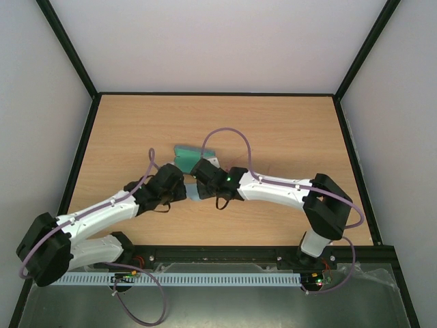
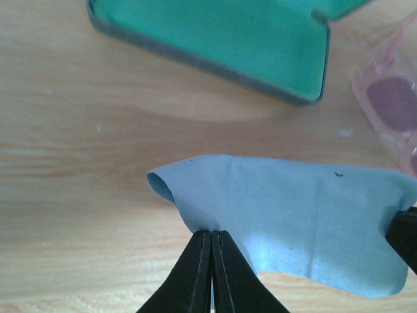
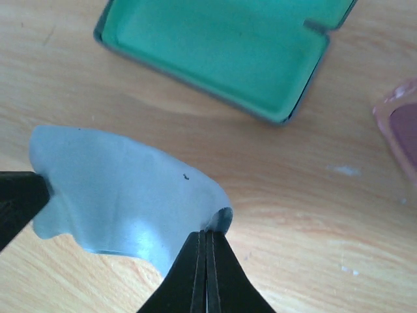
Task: Organize the sunglasses
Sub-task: Pick up the glasses cleaning cloth from the center of the board, then place the glasses cleaning cloth in the sunglasses case.
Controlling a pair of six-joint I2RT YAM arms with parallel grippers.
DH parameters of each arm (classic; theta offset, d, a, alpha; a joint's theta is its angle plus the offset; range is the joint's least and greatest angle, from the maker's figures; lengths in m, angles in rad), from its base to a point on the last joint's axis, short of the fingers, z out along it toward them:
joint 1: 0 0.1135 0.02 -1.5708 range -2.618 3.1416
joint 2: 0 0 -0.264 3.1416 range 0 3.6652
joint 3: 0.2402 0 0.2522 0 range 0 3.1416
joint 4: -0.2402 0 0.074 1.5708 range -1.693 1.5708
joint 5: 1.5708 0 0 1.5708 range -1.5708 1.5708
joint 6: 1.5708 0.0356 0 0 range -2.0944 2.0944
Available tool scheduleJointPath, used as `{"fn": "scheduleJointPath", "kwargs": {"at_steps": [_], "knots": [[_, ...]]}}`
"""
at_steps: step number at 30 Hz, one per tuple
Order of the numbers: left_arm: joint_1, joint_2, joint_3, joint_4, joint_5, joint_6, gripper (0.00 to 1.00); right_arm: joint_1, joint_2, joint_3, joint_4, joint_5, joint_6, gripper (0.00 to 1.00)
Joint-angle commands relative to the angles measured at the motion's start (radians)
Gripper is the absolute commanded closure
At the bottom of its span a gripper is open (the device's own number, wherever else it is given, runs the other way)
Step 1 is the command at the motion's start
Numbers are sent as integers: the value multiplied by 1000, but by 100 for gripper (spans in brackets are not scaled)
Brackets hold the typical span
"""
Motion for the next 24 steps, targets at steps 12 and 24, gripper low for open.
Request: {"fn": "scheduleJointPath", "kwargs": {"at_steps": [12, 24], "knots": [[253, 199, 196, 40, 84, 244, 98, -97, 159, 217, -86, 12, -38, 99], [312, 342, 271, 132, 111, 312, 98, -147, 225, 237, -40, 37, -22, 99]]}}
